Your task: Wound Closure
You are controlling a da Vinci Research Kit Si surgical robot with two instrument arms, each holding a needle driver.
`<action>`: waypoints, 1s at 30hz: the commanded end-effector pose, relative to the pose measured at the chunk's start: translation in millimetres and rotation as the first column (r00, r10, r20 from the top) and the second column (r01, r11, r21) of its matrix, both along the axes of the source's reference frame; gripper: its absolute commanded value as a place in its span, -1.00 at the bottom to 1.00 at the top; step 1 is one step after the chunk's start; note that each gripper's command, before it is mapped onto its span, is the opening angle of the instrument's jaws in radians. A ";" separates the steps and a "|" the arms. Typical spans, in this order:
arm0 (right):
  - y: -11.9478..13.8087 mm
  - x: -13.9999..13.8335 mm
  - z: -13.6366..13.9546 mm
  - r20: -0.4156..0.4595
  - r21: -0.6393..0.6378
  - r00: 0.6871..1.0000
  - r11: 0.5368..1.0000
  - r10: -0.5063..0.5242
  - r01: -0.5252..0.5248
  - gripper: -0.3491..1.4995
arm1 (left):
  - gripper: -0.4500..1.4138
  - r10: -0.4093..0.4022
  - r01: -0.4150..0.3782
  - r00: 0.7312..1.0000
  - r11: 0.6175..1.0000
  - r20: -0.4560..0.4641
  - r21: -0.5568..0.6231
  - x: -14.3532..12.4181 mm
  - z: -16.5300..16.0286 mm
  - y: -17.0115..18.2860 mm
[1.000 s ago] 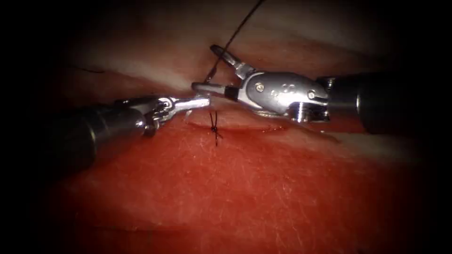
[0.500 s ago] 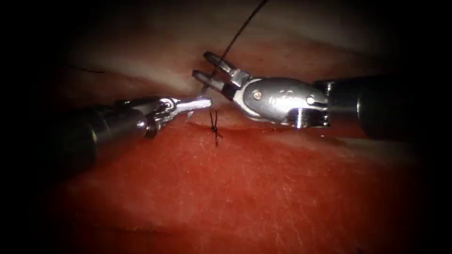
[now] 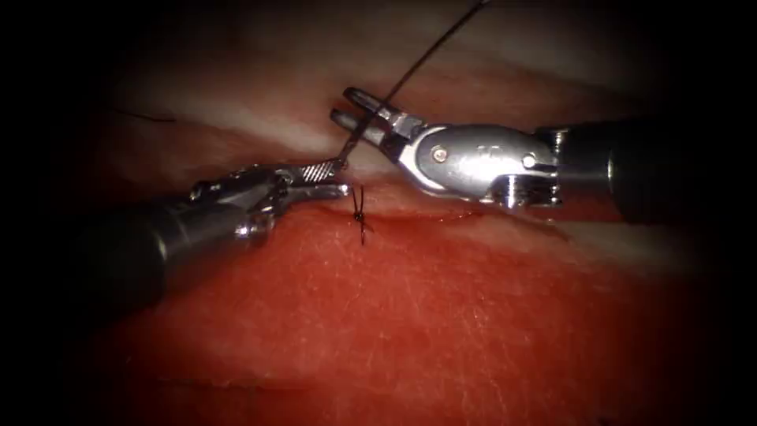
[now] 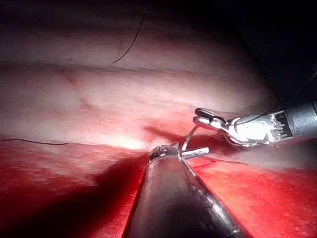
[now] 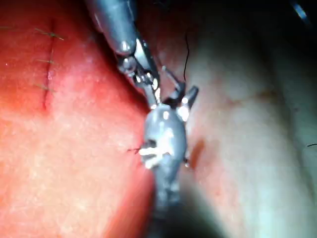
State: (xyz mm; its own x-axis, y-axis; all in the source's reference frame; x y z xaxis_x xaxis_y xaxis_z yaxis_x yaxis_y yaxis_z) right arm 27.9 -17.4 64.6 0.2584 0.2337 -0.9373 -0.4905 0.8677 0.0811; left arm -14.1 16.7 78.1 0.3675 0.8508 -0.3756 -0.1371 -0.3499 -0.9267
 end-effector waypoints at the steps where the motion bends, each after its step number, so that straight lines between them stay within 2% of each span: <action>1: 0.1 0.3 0.3 -0.004 -0.001 1.000 1.000 -0.002 0.002 -1.00 | 0.77 0.009 -0.010 1.000 0.999 -0.011 -0.034 -0.4 0.7 0.3; 6: 0.0 -1.4 0.1 0.020 0.033 0.998 0.998 -0.057 0.057 -1.00 | 0.78 0.041 -0.051 0.996 0.989 -0.074 -0.141 0.3 0.5 0.4; 11: 0.5 -3.7 0.2 0.002 0.157 0.996 0.984 -0.086 0.085 -1.00 | 0.78 0.060 -0.096 0.986 0.964 -0.153 -0.246 1.4 0.1 0.9; 14: 1.0 -5.1 0.5 -0.027 0.256 0.988 0.955 -0.150 0.152 -1.00 | 0.78 0.057 -0.130 0.973 0.935 -0.222 -0.331 2.0 -0.3 1.2; 17: 1.3 -6.4 0.6 -0.040 0.292 0.985 0.941 -0.166 0.170 -1.00 | 0.77 0.053 -0.206 0.941 0.873 -0.335 -0.441 2.2 -0.5 1.2; 20: 1.3 -7.4 0.8 -0.050 0.347 0.982 0.919 -0.181 0.187 -1.00 | 0.69 0.064 -0.288 0.901 0.829 -0.430 -0.480 2.0 -0.4 1.2; 23: 1.5 -8.1 1.2 -0.060 0.392 0.980 0.899 -0.188 0.196 -1.00 | 0.58 0.096 -0.342 0.878 0.810 -0.468 -0.476 1.8 -0.3 1.1; 27: 2.0 -9.1 2.3 -0.084 0.462 0.980 0.864 -0.182 0.200 -1.00 | 0.55 0.145 -0.403 0.854 0.792 -0.499 -0.459 1.1 -0.3 0.9; 28: 2.1 -9.3 2.5 -0.087 0.471 0.980 0.860 -0.177 0.196 -1.00 | 0.48 0.167 -0.422 0.850 0.784 -0.499 -0.455 0.8 -0.3 0.8; 29: 2.2 -9.4 2.7 -0.095 0.477 0.978 0.854 -0.183 0.206 -1.00 | 0.30 0.190 -0.438 0.848 0.776 -0.495 -0.453 0.6 -0.3 0.7; 30: 2.3 -9.5 3.0 -0.108 0.480 0.977 0.850 -0.186 0.215 -1.00 | -0.01 0.219 -0.463 0.841 0.765 -0.494 -0.448 0.4 -0.3 0.5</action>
State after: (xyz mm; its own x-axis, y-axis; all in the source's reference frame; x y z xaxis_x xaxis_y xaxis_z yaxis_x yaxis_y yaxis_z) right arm 17.6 -15.2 67.0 0.3002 0.6134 -0.7305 -0.2848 0.7885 0.5451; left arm -13.5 16.6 77.2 -0.2116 0.5049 -0.8369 -0.1902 -0.8612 -0.4714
